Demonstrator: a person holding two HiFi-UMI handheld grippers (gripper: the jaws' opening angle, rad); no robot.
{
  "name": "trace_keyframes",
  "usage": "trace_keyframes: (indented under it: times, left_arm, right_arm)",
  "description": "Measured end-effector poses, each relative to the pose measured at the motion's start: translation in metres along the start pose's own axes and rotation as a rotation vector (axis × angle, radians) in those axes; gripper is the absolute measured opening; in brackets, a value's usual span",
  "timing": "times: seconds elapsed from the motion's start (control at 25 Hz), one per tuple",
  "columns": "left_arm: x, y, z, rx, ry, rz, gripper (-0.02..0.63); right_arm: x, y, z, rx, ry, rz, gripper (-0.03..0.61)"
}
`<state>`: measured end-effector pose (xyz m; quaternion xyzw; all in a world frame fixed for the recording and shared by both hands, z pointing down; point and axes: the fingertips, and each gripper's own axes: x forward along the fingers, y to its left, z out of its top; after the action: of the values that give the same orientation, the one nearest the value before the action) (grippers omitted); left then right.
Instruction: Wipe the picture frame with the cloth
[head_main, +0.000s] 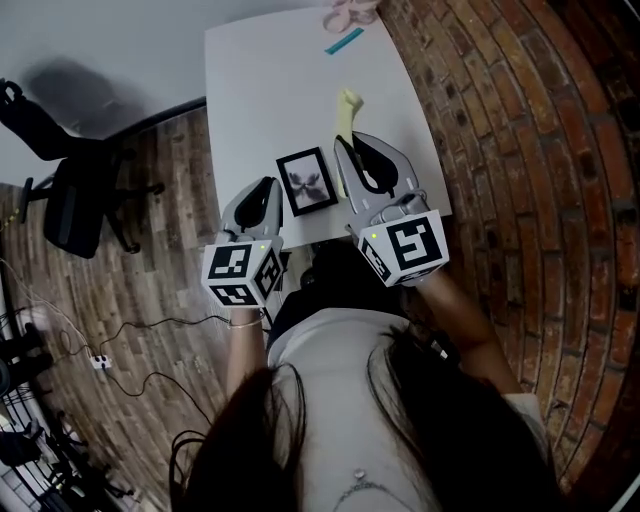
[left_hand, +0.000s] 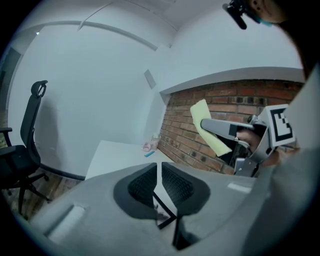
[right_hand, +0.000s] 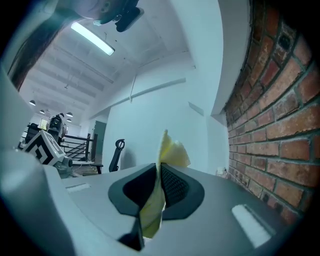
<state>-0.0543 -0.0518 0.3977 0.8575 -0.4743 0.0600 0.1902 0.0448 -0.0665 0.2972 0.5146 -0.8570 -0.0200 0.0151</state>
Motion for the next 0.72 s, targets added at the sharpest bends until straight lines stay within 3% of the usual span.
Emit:
trace_keyframes:
  times: [0.72]
  left_arm:
    - [0.042, 0.043, -0.075, -0.145, 0.190, 0.104, 0.080]
  right_arm:
    - [0.088, 0.013, -0.083, -0.122, 0.217, 0.264, 0.032]
